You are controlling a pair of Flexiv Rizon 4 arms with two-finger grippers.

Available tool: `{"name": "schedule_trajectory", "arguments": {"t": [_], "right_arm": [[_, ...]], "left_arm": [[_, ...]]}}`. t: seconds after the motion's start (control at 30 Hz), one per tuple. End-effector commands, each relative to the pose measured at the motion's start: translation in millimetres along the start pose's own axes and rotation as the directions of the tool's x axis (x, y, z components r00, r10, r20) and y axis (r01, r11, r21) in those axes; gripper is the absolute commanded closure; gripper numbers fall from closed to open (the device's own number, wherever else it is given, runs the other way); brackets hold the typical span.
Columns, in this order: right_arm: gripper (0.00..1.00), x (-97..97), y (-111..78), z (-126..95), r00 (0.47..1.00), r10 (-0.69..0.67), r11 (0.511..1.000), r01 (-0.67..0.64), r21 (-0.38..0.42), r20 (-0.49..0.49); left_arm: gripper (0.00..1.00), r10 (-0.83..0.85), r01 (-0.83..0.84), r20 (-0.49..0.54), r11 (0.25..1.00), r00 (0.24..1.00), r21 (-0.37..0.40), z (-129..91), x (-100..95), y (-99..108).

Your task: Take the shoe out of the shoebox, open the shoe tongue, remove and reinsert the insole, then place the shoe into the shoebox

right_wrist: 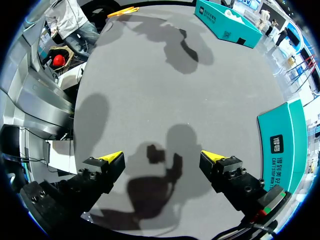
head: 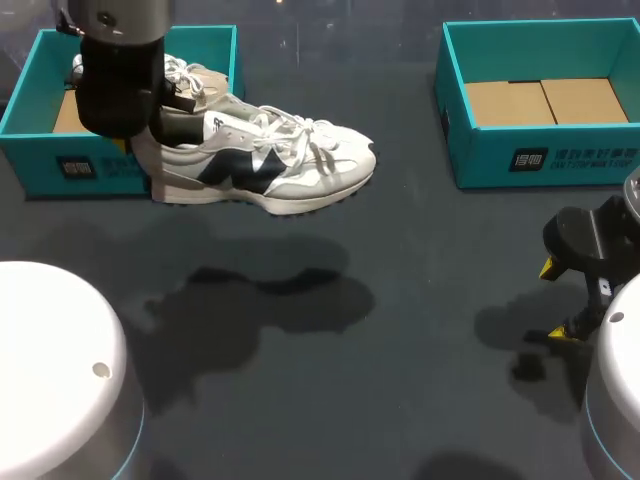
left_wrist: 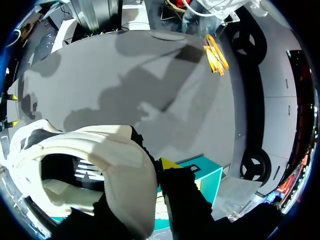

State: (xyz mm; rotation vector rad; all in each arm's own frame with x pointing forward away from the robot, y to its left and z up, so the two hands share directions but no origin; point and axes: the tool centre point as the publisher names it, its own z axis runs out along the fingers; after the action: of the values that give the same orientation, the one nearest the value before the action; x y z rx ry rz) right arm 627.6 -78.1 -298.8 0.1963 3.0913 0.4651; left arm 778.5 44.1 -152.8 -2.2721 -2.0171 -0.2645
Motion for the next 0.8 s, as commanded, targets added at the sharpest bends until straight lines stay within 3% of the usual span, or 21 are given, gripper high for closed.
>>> {"name": "schedule_trajectory", "arguments": {"t": [0.03, 0.3, 0.67, 0.8], "right_arm": [[0.0, 2.5, -0.8, -1, 1.0, -0.001, 1.0, 0.001, 0.001, 0.004], [0.0, 2.5, -0.8, -1, 1.0, -0.001, 1.0, 0.001, 0.001, 0.004], [0.0, 2.5, -0.8, -1, 1.0, -0.001, 1.0, 0.001, 0.001, 0.004], [0.0, 2.5, -0.8, -1, 1.0, -0.001, 1.0, 0.001, 0.001, 0.004]], "left_arm": [[1.0, 0.014, -0.014, 0.019, 1.0, 1.0, 0.004, 17, -18.6, -8], [1.0, 0.039, -0.04, -0.034, 0.998, 0.999, -0.038, 48, -74.2, -40], [1.0, 0.078, -0.078, -0.018, 0.997, 0.997, 0.02, 70, -151.1, -81], [1.0, 0.078, -0.078, -0.018, 0.997, 0.997, 0.02, 70, -151.1, -81]]}}
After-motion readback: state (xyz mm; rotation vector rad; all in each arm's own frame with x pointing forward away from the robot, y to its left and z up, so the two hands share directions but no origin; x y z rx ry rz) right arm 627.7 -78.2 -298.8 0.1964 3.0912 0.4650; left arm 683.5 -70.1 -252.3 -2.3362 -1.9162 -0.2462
